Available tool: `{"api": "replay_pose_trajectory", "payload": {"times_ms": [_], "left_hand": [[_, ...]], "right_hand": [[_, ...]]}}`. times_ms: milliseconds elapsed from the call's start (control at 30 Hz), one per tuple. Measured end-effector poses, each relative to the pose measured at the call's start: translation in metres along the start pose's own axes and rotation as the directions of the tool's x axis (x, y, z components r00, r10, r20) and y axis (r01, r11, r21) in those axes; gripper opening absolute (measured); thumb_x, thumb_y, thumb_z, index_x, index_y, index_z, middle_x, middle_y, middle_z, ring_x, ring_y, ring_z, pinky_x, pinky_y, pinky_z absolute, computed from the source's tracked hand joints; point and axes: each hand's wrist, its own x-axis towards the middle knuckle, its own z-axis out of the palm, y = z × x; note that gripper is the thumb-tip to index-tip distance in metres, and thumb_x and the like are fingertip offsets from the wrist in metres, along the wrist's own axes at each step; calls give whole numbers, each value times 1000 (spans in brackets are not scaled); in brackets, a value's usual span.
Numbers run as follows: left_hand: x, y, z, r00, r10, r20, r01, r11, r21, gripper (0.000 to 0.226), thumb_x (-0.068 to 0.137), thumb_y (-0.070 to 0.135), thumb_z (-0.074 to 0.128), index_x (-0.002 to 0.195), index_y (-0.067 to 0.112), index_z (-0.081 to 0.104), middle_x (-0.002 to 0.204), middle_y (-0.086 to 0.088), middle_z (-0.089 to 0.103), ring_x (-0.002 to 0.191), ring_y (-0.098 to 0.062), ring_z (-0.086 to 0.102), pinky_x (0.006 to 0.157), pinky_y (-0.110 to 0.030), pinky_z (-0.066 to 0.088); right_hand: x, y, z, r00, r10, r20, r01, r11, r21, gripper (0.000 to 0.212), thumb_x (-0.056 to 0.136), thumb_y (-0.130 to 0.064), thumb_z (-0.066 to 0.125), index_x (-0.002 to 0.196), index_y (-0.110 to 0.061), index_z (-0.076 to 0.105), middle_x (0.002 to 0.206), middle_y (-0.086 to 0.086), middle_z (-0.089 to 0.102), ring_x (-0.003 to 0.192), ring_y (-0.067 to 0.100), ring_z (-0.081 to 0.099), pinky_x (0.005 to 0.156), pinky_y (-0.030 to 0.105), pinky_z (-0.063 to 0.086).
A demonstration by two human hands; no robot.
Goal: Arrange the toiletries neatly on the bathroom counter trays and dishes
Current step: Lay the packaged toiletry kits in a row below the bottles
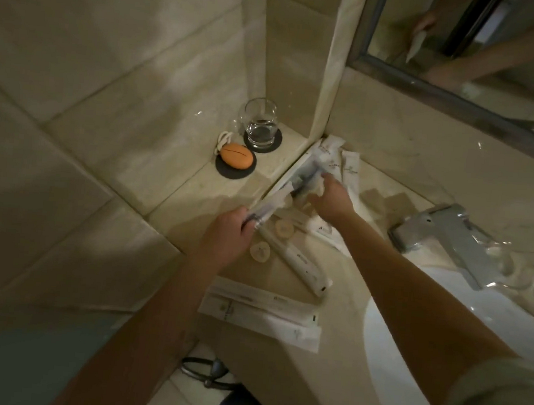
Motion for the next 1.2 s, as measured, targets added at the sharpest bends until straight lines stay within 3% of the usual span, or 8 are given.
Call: {"api": "replay_pose_trajectory", "payload": {"times_ms": [167, 367, 467, 600, 667, 833, 1033, 1200], "left_hand": [[26, 5, 1, 998, -57, -34, 57, 998, -5, 14, 96, 21, 45, 83, 13, 45, 72, 0, 48, 67, -18, 48, 49, -24, 29], [38, 7, 6, 996, -83, -30, 82, 996, -29, 13, 95, 20, 46, 87, 10, 48, 79, -7, 54, 74, -23, 53, 62, -31, 39], [42, 7, 7, 995, -95, -41, 94, 995, -39, 14, 95, 20, 46, 84, 11, 46, 76, -6, 52, 71, -21, 51, 59, -30, 37], [46, 11, 7, 994, -102, -35, 101, 994, -39, 14, 95, 21, 45, 84, 12, 45, 75, -5, 51, 69, -20, 50, 56, -29, 35], [46, 14, 6, 994, -104, -34, 102, 994, -47, 14, 96, 21, 44, 85, 12, 46, 76, -4, 52, 69, -20, 50, 53, -28, 36], [38, 31, 8, 992, -117, -49, 112, 988, -102, 13, 96, 21, 43, 87, 12, 49, 77, -5, 53, 71, -20, 53, 60, -32, 44], [19, 59, 13, 996, -47, -72, 41, 996, -83, 19, 96, 19, 45, 100, 2, 52, 85, -11, 56, 76, -25, 55, 63, -31, 39], [-4, 93, 34, 999, 29, -24, -31, 998, -52, 17, 96, 21, 45, 94, 5, 50, 81, -11, 54, 72, -25, 51, 56, -31, 36]], "right_hand": [[36, -16, 11, 944, 328, 40, -321, 881, 349, 78, 86, -27, 62, 145, -8, 13, 128, 15, 51, 104, 31, 59, 63, 29, 47], [59, -19, 25, 890, 452, 60, -416, 754, 509, 97, 83, -22, 64, 148, -10, -8, 130, 16, 51, 112, 33, 56, 90, 42, 51], [65, -19, 23, 872, 475, 113, -458, 715, 528, 66, 81, -24, 67, 136, -3, 35, 108, 15, 64, 87, 28, 65, 80, 41, 56], [63, -16, 15, 897, 436, 77, -389, 691, 609, 29, 83, -26, 67, 100, -5, 59, 89, 13, 65, 75, 26, 61, 60, 33, 51], [58, -12, 12, 914, 405, -3, -298, 678, 672, 24, 85, -26, 64, 100, -8, 58, 84, 7, 61, 76, 24, 58, 54, 29, 45], [33, -3, -10, 945, 326, -36, -139, 499, 856, 26, 86, -17, 59, 110, -7, 58, 102, 9, 64, 98, 27, 62, 90, 41, 53], [-34, 25, -38, 972, 235, 7, -85, 326, 941, 28, 93, -9, 49, 121, -13, 47, 102, 5, 60, 89, 19, 62, 68, 30, 52], [-95, 67, -53, 957, 284, 65, -133, 227, 965, 21, 93, -4, 44, 113, -10, 49, 91, 9, 57, 79, 22, 57, 68, 33, 48]]}}
